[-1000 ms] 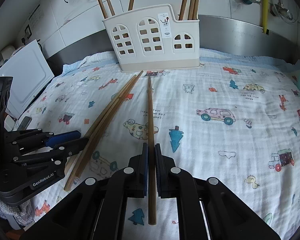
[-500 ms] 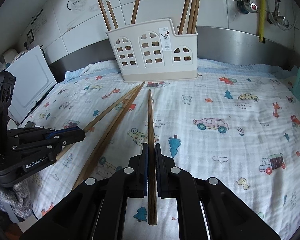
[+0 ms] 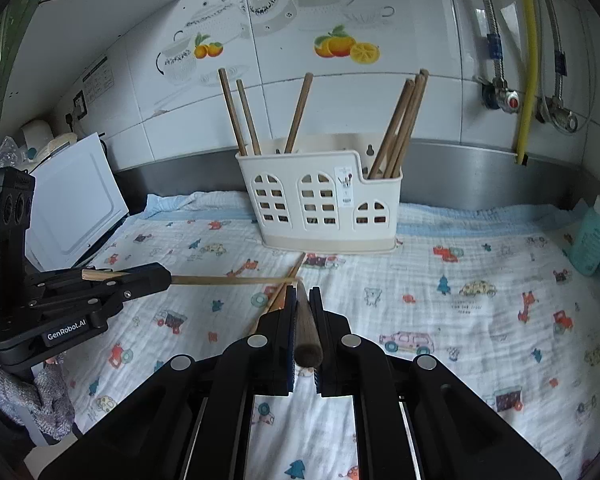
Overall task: Organize utensils
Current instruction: 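Lift the left tool's chopstick into the holder while the right tool inserts its chopstick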
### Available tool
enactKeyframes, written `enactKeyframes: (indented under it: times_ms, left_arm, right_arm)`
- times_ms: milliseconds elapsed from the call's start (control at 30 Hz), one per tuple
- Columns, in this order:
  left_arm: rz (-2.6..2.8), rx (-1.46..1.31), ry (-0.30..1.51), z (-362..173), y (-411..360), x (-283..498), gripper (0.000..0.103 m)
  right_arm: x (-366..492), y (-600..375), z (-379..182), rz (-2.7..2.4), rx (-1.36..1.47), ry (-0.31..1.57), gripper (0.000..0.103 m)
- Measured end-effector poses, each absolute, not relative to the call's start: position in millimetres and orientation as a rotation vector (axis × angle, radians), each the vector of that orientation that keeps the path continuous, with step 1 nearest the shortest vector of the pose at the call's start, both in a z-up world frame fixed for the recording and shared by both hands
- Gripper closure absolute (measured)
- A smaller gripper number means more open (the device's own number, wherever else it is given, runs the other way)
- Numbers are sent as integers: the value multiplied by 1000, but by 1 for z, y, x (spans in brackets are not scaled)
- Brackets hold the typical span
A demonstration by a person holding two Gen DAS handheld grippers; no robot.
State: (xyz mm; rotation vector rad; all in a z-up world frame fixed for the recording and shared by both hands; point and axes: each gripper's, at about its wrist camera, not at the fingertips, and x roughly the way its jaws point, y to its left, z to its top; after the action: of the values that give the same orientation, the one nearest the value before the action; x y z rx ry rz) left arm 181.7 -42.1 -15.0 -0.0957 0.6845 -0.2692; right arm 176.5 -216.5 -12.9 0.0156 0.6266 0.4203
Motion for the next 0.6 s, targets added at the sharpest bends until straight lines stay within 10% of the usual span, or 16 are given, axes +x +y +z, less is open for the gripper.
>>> enactKeyframes:
  times_ms: [600]
  left_arm:
    - [-322,-15,606,57,-36,226,97]
  right_arm:
    - [232,-239,117,408,-96,531,97]
